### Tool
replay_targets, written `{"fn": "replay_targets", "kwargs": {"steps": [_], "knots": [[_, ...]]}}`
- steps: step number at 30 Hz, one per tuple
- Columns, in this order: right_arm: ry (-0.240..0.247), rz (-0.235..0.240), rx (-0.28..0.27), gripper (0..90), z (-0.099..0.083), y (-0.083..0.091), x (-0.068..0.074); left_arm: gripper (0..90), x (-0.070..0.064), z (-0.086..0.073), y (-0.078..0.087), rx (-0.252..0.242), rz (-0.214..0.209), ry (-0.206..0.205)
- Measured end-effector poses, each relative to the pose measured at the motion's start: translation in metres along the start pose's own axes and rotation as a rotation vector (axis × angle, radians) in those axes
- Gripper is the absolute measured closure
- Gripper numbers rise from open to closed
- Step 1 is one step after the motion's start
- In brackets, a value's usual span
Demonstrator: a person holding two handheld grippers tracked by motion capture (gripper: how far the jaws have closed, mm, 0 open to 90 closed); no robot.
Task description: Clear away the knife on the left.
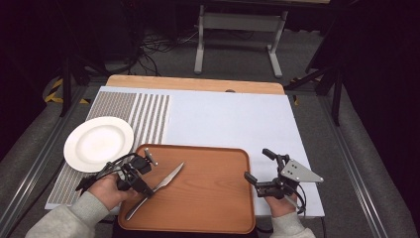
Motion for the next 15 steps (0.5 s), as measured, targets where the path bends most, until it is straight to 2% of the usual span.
{"fn": "replay_targets", "kwargs": {"steps": [4,5,6,8,10,12,13,14,15], "knots": [[-0.001,0.001,-0.003,2.0,0.000,0.000,0.000,77.8,-0.001,0.000,0.000,-0.003,0.003,-0.002],[-0.001,0.001,-0.003,2.0,0.000,0.000,0.000,77.8,-0.001,0.000,0.000,-0.013,0.006,-0.017],[-0.002,0.000,-0.002,2.0,0.000,0.000,0.000,67.1,-0.002,0.001,0.002,-0.026,-0.020,-0.031],[-0.003,0.000,-0.003,2.1,0.000,0.000,0.000,57.9,-0.004,0.001,0.004,-0.049,-0.023,-0.042],[-0.001,0.000,-0.002,2.0,0.000,0.000,0.000,50.0,-0.005,0.002,0.005,-0.057,-0.024,-0.046],[-0.002,0.002,-0.002,2.0,0.000,0.000,0.000,42.7,-0.006,0.004,0.008,-0.105,-0.024,-0.071],[-0.002,0.002,-0.002,2.0,0.000,0.000,0.000,39.2,-0.006,0.004,0.008,-0.105,-0.024,-0.071],[-0.002,0.001,-0.001,2.0,0.000,0.000,0.000,37.1,-0.007,0.004,0.010,-0.120,-0.019,-0.090],[-0.001,0.002,-0.002,2.0,0.000,0.000,0.000,36.1,-0.008,0.005,0.012,-0.155,-0.001,-0.113]]}}
Point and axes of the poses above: each handheld gripper's, and its own axes: y roughly backward along the jaws, z roughly out of its top, x roughly to its left, the point moved 3 cm from there along -y, roughly forward along the jaws, and after that the axes turned 11 degrees about z, right-handed, at the moved point
